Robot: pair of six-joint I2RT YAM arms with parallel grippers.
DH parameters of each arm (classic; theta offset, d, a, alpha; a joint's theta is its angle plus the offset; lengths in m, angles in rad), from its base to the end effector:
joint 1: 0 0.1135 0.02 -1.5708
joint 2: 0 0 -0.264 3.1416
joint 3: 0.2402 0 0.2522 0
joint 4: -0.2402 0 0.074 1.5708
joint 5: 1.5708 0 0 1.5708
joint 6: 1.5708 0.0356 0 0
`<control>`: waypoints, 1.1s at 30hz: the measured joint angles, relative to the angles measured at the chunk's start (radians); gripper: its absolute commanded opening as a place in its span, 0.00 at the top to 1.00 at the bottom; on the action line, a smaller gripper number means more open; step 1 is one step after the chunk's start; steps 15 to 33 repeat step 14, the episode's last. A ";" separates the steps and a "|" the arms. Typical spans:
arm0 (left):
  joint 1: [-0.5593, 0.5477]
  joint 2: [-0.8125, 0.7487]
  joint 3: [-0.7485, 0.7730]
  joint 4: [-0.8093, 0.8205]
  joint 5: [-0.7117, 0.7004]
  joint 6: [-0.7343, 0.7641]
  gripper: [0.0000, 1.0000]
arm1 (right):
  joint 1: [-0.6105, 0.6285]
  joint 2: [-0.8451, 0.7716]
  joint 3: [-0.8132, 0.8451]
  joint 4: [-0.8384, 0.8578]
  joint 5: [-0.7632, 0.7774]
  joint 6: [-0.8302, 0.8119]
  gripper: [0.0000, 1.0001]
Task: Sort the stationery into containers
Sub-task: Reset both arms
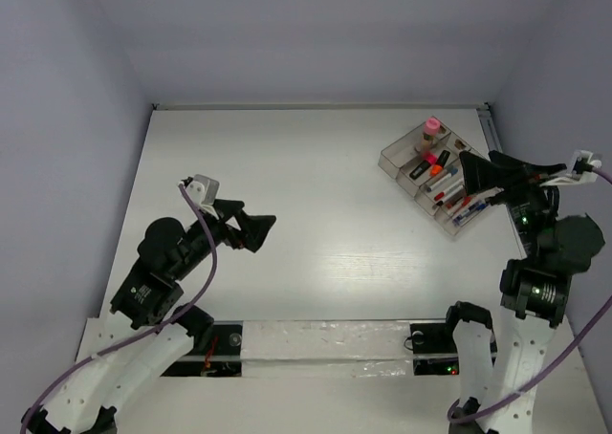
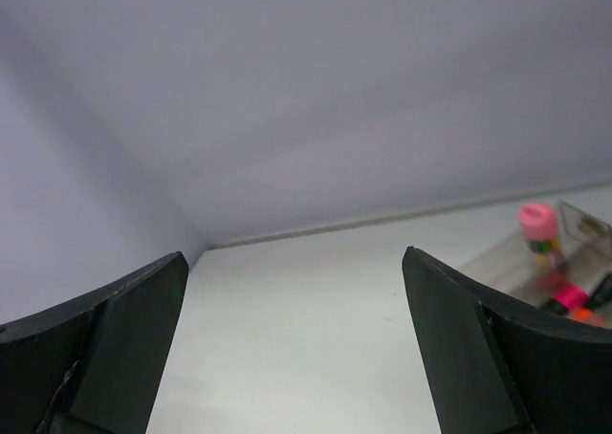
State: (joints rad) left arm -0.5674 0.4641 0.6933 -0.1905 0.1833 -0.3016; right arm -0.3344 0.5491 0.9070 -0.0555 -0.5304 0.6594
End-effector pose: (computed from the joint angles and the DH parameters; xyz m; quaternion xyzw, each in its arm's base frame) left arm 0.0958 -0.0688 0.3500 0.1569 0.6756 -0.3596 0.6242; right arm 0.1034 -0.0169 0.4245 0.0870 0.6033 0.2790 0.7420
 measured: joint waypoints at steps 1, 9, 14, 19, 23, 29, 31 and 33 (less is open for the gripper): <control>0.000 0.013 0.020 -0.006 -0.021 0.002 0.01 | 0.000 -0.025 0.013 0.005 -0.017 0.000 0.00; 0.000 -0.010 0.183 0.013 -0.226 0.014 0.01 | 0.029 -0.066 0.031 0.041 -0.095 0.002 0.00; 0.000 -0.090 0.192 0.051 -0.318 0.016 0.01 | 0.035 -0.079 -0.024 0.035 -0.090 -0.003 0.00; 0.000 -0.090 0.192 0.051 -0.318 0.016 0.01 | 0.035 -0.079 -0.024 0.035 -0.090 -0.003 0.00; 0.000 -0.090 0.192 0.051 -0.318 0.016 0.01 | 0.035 -0.079 -0.024 0.035 -0.090 -0.003 0.00; 0.000 -0.090 0.192 0.051 -0.318 0.016 0.01 | 0.035 -0.079 -0.024 0.035 -0.090 -0.003 0.00; 0.000 -0.090 0.192 0.051 -0.318 0.016 0.01 | 0.035 -0.079 -0.024 0.035 -0.090 -0.003 0.00; 0.000 -0.090 0.192 0.051 -0.318 0.016 0.01 | 0.035 -0.079 -0.024 0.035 -0.090 -0.003 0.00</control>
